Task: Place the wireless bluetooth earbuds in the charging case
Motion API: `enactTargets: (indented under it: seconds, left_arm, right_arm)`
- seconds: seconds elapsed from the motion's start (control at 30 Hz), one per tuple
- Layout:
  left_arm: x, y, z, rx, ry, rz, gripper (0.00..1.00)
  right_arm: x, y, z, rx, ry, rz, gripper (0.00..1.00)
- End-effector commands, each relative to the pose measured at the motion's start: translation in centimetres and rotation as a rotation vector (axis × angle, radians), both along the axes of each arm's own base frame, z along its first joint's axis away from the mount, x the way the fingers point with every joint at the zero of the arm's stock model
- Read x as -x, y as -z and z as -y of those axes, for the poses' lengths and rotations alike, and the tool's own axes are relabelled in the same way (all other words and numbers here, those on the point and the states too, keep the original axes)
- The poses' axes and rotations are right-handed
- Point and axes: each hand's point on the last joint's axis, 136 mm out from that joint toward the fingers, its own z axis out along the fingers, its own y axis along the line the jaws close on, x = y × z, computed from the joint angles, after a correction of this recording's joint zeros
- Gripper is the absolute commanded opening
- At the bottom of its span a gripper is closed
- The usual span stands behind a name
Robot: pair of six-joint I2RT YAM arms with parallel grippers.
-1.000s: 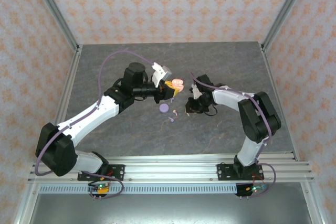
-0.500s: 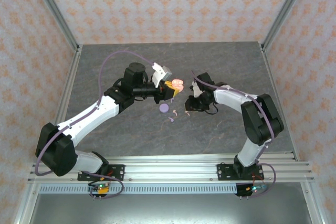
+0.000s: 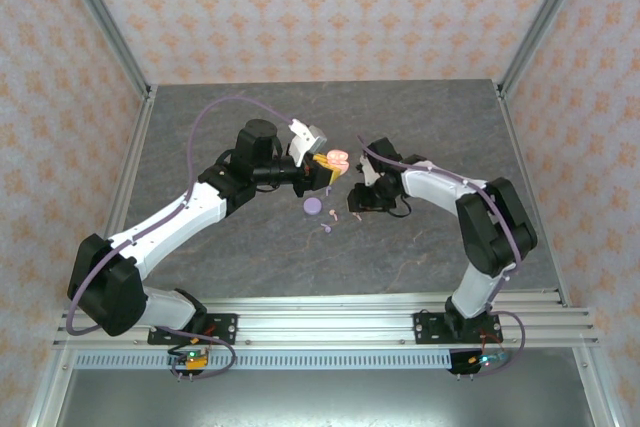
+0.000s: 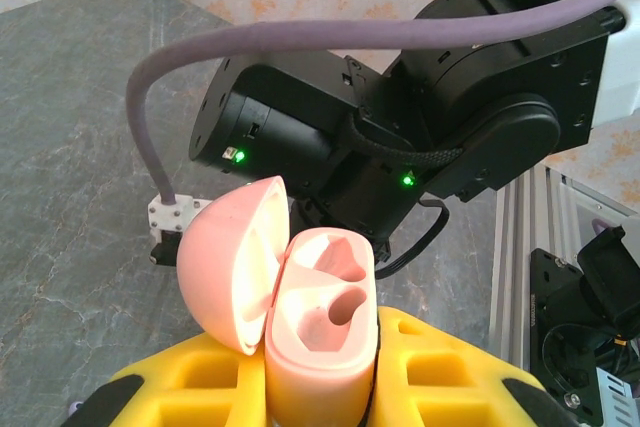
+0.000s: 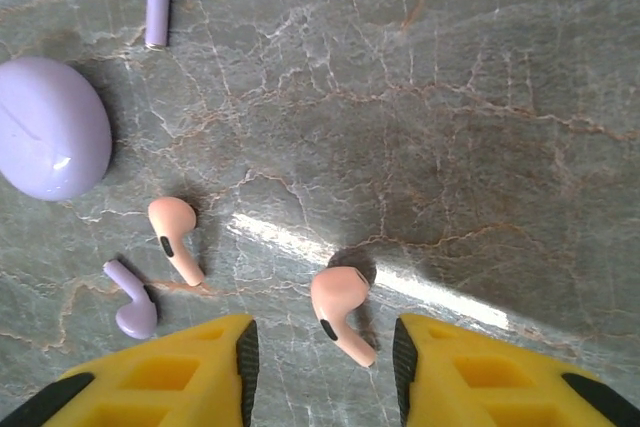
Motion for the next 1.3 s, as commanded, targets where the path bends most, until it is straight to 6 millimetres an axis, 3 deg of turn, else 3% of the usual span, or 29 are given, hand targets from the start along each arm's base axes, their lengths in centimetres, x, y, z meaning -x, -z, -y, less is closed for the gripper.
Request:
enactTargets:
  seconds: [0.0,1.27]
  left_arm:
    - [0.6,-1.6,-0.2,0.008,0.007,0.055,0.19]
    - [0.8,-1.4,-0.2,0.0,0.014,0.047,0.19]
  right_arm:
    - [-0.1,0.1,-0.2,0.049,-0.021,0.008,0.41]
    - [0.4,3.0,-0.4,0.235,-0.097,-0.01,0.35]
